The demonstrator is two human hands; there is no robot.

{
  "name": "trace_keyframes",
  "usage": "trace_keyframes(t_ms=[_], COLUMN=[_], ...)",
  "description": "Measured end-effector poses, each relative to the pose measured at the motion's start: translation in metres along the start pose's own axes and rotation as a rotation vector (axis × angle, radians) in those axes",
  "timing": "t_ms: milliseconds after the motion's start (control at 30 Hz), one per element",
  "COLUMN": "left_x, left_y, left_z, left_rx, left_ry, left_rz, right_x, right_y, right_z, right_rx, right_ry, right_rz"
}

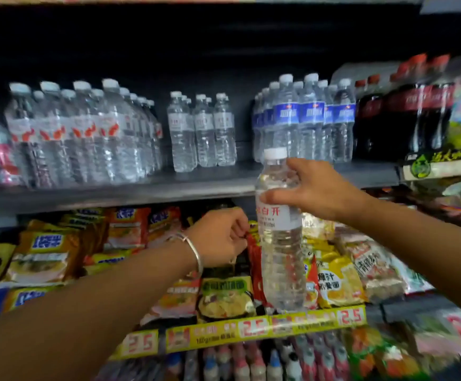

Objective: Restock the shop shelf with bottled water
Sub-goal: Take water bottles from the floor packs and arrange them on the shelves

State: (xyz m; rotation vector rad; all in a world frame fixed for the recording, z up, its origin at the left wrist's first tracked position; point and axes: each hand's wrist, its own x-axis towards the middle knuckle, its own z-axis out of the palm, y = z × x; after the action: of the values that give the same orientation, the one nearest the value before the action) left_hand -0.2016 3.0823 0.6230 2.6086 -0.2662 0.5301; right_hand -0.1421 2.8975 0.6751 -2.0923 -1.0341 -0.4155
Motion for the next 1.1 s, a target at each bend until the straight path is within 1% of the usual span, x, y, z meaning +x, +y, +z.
trace_keyframes(t_ms=[100,200,333,467,567,733,833,967,1100], left_x=[0.026,0.048,0.073,0.096,0.113,0.139,0.157,0.179,0.2], left_y=[0.011,0.011,-0.006,-0.038,-0.066,-0.105,-0.124,-0.137,-0.141], left_z=[-0.061,-0.106,-0.149,-0.174,-0.18,-0.175,-0.167,-0.153,-0.142], left_rx=[0.05,0.104,0.153,0.204,0.222,0.288,0.283,0.358,0.353], left_ry=[0.028,0.027,0.047,0.079,0.087,0.042,0.069,0.052,0.046], left_rz=[0.014,0.003,-0.026,-0.042,-0.068,-0.118,-0.138,-0.154,-0.174], right_x=[0.041,0.086,0.146,0.196,0.23,0.278,0.305,0.333,0.357], right_y=[-0.033,-0.06,-0.078,-0.082,-0.077,-0.06,-0.045,-0.021,-0.001], right_z=[-0.028,-0.038,-0.034,-0.018,-0.002,0.023,0.033,0.044,0.053], right_rx=[0.032,0.055,0.137,0.172,0.159,0.103,0.071,0.111,0.115], right_ry=[0.062,0.126,0.161,0.171,0.167,0.133,0.106,0.059,0.021], right_rz=[-0.036,-0.055,-0.041,-0.013,-0.002,-0.004,-0.02,-0.03,-0.022])
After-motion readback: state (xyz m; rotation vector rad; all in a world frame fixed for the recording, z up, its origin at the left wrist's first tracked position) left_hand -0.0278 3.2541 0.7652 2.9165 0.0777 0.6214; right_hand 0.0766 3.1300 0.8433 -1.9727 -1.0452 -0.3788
